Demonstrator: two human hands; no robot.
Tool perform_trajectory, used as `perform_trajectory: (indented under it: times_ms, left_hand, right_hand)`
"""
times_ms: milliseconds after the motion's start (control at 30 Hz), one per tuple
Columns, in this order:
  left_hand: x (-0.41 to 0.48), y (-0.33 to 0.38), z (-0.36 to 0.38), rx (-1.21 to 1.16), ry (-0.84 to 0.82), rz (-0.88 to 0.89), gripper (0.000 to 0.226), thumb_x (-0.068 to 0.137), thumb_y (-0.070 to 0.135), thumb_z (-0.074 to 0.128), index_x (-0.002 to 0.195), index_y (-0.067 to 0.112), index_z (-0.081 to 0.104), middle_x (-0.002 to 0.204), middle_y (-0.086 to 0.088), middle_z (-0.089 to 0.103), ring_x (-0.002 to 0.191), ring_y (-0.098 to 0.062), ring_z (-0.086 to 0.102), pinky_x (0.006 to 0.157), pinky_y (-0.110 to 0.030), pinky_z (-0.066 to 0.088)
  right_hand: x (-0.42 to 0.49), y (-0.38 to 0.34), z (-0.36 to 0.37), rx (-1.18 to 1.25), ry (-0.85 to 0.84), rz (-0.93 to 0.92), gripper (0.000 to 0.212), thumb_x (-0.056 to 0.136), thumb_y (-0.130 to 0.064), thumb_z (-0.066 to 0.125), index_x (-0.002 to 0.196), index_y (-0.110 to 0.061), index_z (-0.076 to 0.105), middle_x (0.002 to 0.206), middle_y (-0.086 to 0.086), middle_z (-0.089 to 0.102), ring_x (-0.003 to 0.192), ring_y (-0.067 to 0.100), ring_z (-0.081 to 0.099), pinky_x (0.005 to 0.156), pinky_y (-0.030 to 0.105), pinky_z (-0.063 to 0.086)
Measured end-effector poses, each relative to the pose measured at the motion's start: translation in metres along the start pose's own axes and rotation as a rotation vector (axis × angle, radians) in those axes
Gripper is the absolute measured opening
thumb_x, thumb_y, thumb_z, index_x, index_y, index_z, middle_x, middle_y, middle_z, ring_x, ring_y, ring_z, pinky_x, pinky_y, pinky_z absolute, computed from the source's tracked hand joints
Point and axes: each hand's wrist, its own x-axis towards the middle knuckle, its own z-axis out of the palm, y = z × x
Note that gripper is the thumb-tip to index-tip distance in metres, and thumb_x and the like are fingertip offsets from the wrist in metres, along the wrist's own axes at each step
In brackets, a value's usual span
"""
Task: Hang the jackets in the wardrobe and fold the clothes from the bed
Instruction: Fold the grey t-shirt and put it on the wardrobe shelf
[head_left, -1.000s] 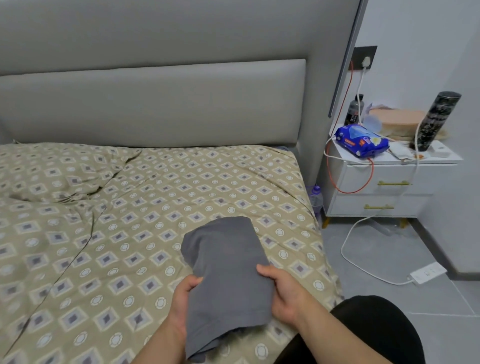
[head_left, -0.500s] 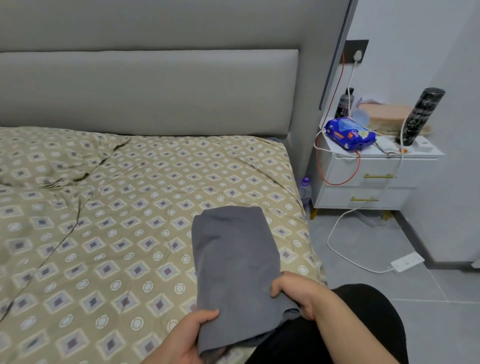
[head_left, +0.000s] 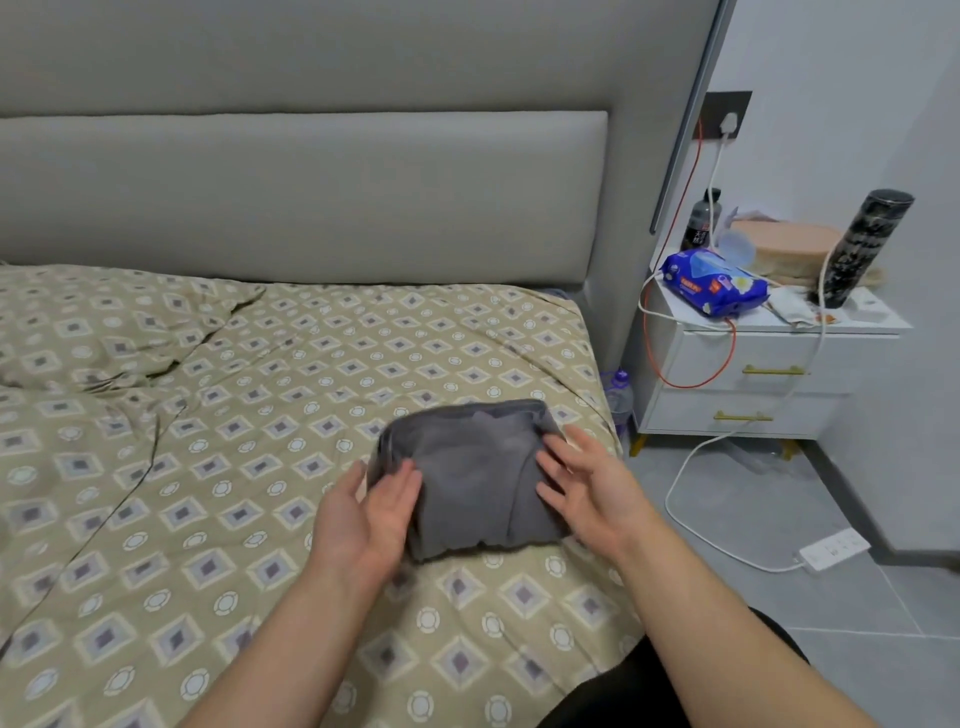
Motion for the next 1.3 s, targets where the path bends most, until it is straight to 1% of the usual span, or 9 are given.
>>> perform_trajectory:
  times_ms: [67,233,300,400,667,800,1033,1200,1300]
  left_hand:
    - [0.015,-0.001,0.012,0.231,-0.098,0.177,0.050,0.104,0.020,0.045,0.153,0.017,0.030,0.152,-0.015,0.040,0.132,-0.022,0.048,0.110,-0.037,0.039]
    - [0.075,-0.035,-0.028,2.060,-0.287,0.560,0.080,0.093,0.062,0.047,0.158,0.031,0.011,0.164,0.006,-0.001,0.153,-0.019,0.000,0.123,-0.038,0.000]
    - [0.084,-0.044,-0.038,2.216,-0.337,0.527,0.087,0.090,0.075,0.034,0.158,0.034,0.000,0.161,0.006,-0.016,0.153,-0.020,-0.011,0.121,-0.041,-0.008]
    - [0.095,-0.048,-0.043,2.133,-0.356,0.523,0.105,0.069,0.093,0.008,0.157,0.036,-0.003,0.160,0.009,-0.020,0.151,-0.017,-0.015,0.121,-0.039,-0.009]
    - [0.068,-0.090,-0.047,0.761,0.409,0.256,0.063,0.074,0.047,0.080,0.115,0.004,0.058,0.114,-0.015,0.066,0.098,-0.030,0.065,0.089,-0.043,0.053]
    - [0.072,-0.078,-0.054,0.278,0.249,-0.093,0.013,0.092,0.012,0.066,0.101,0.004,0.063,0.112,-0.017,0.070,0.096,-0.026,0.066,0.081,-0.038,0.054]
    - [0.049,-0.061,-0.054,0.115,0.047,-0.340,0.028,0.072,-0.001,0.069,0.094,0.008,0.056,0.096,-0.017,0.064,0.084,-0.028,0.063,0.070,-0.045,0.061]
    - [0.047,-0.065,-0.056,-0.093,-0.024,-0.319,0.086,0.009,-0.006,0.098,0.085,0.006,0.059,0.065,-0.013,0.066,0.049,-0.020,0.066,0.041,-0.024,0.055]
    - [0.044,-0.065,-0.040,0.005,-0.003,-0.240,0.083,0.037,0.003,0.099,0.108,0.013,0.057,0.084,-0.013,0.069,0.057,-0.022,0.069,0.045,-0.024,0.056]
  right_hand:
    - [0.012,0.000,0.009,-0.368,0.099,-0.128,0.071,0.094,0.000,0.050,0.154,-0.032,0.029,0.148,-0.004,0.041,0.134,0.019,0.045,0.102,0.033,0.035]
    - [0.015,0.046,-0.023,-1.139,0.080,-0.235,0.062,0.092,-0.018,0.061,0.150,-0.024,0.040,0.151,-0.004,0.041,0.140,0.015,0.039,0.110,0.024,0.030]
    - [0.013,0.071,-0.045,-1.340,0.007,-0.183,0.064,0.091,-0.037,0.061,0.151,-0.027,0.039,0.158,-0.003,0.031,0.143,0.016,0.032,0.115,0.025,0.026]
    - [0.022,0.085,-0.050,-1.354,0.064,-0.196,0.066,0.088,-0.051,0.060,0.147,-0.026,0.044,0.151,0.000,0.037,0.137,0.019,0.039,0.113,0.031,0.034]
    - [0.039,0.074,-0.049,-0.374,0.304,0.048,0.012,0.095,-0.006,0.062,0.105,-0.008,0.056,0.095,0.016,0.066,0.061,0.015,0.055,0.055,0.026,0.049]
    - [0.039,0.067,-0.052,-0.079,0.279,0.144,0.007,0.100,-0.009,0.057,0.094,-0.010,0.053,0.087,0.013,0.062,0.062,0.014,0.053,0.049,0.020,0.050]
    - [0.035,0.068,-0.057,-0.061,0.195,0.286,0.015,0.101,-0.022,0.057,0.102,-0.007,0.059,0.073,0.011,0.062,0.053,0.015,0.054,0.046,0.023,0.050]
    - [0.029,0.070,-0.059,-0.058,0.174,0.426,0.042,0.095,-0.038,0.062,0.100,0.004,0.062,0.070,0.013,0.062,0.053,0.017,0.058,0.046,0.024,0.050]
    - [0.026,0.070,-0.062,-0.029,0.189,0.427,0.043,0.093,-0.041,0.065,0.098,0.001,0.062,0.069,0.012,0.060,0.056,0.018,0.058,0.046,0.025,0.052]
